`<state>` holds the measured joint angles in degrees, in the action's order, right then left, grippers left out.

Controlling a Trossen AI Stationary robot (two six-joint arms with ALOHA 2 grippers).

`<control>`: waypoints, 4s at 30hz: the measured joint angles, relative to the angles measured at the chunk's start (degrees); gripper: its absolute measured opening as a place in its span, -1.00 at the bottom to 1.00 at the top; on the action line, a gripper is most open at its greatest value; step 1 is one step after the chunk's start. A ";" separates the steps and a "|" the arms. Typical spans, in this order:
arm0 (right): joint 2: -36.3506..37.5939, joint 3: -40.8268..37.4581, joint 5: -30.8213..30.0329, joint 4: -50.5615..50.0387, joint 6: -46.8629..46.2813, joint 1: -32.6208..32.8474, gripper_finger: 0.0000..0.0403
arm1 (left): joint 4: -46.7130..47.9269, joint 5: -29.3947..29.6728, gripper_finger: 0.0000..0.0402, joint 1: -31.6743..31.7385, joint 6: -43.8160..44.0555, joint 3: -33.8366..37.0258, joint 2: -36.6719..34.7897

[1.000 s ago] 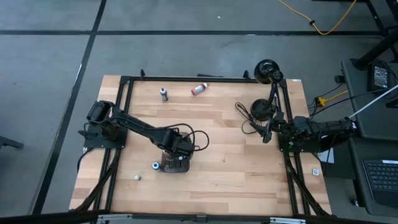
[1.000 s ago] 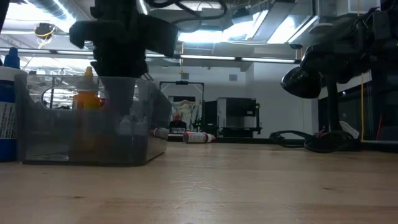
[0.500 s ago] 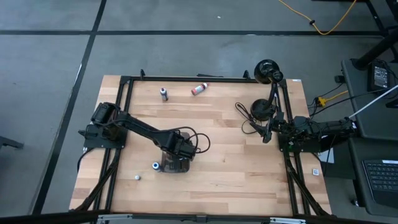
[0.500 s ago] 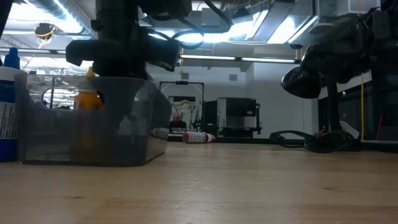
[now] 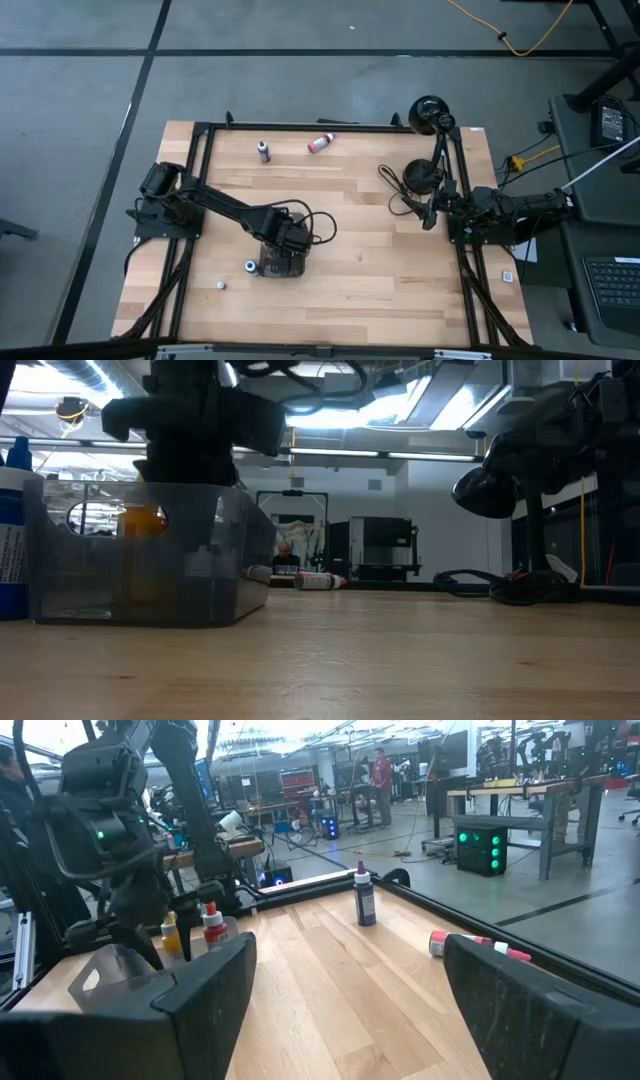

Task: Pick & Place food coloring
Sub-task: Put the light green food coloring bottle into the bin

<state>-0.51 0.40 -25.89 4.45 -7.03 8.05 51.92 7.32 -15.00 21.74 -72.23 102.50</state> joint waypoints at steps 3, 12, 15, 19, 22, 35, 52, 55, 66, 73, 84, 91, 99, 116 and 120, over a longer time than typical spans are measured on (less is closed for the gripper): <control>0.00 0.01 0.00 0.00 0.00 0.00 0.60 | 0.14 -0.92 -0.11 -0.25 -0.10 0.00 -1.79; 0.00 0.01 0.00 -0.01 0.00 0.01 0.60 | 4.26 -1.04 0.09 -1.86 -0.74 -2.28 -10.04; 0.00 0.01 0.00 -0.02 0.00 0.02 0.60 | 9.34 -1.04 0.11 -2.49 2.95 -3.32 -13.00; 0.00 0.01 0.00 -0.01 0.00 0.01 0.60 | 15.80 -1.03 0.11 -3.77 8.60 -3.43 -17.46; 0.00 0.01 0.00 -0.02 0.00 0.00 0.60 | 20.14 -1.03 0.11 -5.30 11.42 -3.41 -20.53; 0.00 0.01 0.00 0.00 0.00 0.00 0.60 | 30.21 -2.61 0.11 -19.57 29.24 -3.37 -26.83; 0.00 0.01 0.00 -0.01 0.00 0.01 0.60 | 16.72 -5.41 0.11 -26.60 48.85 10.58 -25.97; 0.00 0.00 0.00 -0.01 0.00 0.00 0.60 | 16.32 -5.37 0.11 -27.14 51.45 12.12 -25.27; 0.00 0.00 0.00 -0.01 0.00 0.00 0.60 | 15.56 -4.58 0.11 -32.94 61.14 12.72 -17.50; 0.00 0.01 0.00 0.00 0.00 0.00 0.60 | 12.25 -4.78 0.11 -36.04 67.23 12.72 -12.60; 0.00 0.01 0.00 -0.02 0.00 0.00 0.60 | 4.51 -7.37 0.11 -36.44 69.98 12.74 -5.00; 0.00 0.01 0.00 -0.02 0.00 0.02 0.60 | 4.33 -7.18 0.11 -36.44 70.58 12.74 -4.02; 0.00 0.01 0.00 -0.02 0.00 0.00 0.60 | 4.80 -7.31 0.02 -36.44 70.60 12.74 -4.02; 0.00 0.01 0.00 -0.02 0.00 0.02 0.60 | 9.58 -7.01 -0.73 -36.54 69.62 9.18 -5.38; 0.00 0.01 0.00 0.00 0.00 0.02 0.60 | 17.18 -5.28 -0.73 -35.17 67.06 3.52 -8.48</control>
<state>-0.51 0.40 -25.89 4.45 -7.03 8.08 69.10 2.04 -50.17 88.79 -68.71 94.02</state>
